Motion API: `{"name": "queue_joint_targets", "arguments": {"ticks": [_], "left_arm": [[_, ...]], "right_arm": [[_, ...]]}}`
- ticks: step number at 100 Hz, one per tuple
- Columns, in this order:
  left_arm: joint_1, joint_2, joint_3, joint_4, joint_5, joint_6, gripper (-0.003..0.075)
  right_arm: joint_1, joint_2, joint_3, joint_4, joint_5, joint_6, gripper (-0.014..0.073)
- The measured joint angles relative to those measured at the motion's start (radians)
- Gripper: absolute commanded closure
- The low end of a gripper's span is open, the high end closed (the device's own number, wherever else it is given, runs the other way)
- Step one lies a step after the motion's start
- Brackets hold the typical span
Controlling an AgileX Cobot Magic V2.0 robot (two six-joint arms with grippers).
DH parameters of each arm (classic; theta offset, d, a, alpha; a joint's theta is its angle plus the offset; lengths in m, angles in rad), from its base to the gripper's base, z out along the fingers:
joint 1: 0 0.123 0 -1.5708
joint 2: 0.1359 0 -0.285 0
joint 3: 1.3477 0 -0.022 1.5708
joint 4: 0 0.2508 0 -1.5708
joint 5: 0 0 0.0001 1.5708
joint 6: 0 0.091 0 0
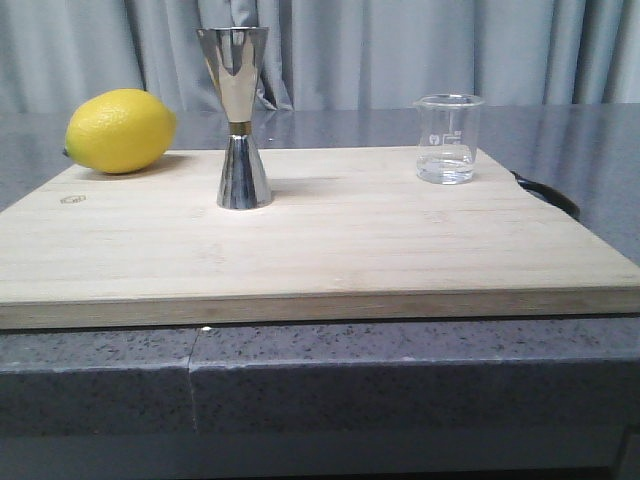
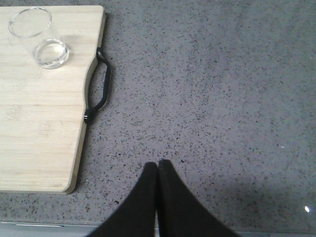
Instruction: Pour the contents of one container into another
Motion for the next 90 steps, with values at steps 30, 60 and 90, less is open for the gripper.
{"name": "queue_joint_targets", "arguments": {"ticks": [30,60,90], "left_arm": [[0.000,0.000,0.000,0.000,-0.002,0.000,0.0739],[0.000,0.000,0.000,0.000,-0.002,0.000,0.0739],[0.000,0.000,0.000,0.000,-0.004,0.000,0.0739]], "right_arm": [[0.000,-0.004,0.000,0.000,0.000,0.002,0.0664],[0.000,-0.203,0.224,-0.009,-0.258,0.002,0.0664],[0.000,-0.551,0.715,0.006,-0.771,0.002,0.0664]]}}
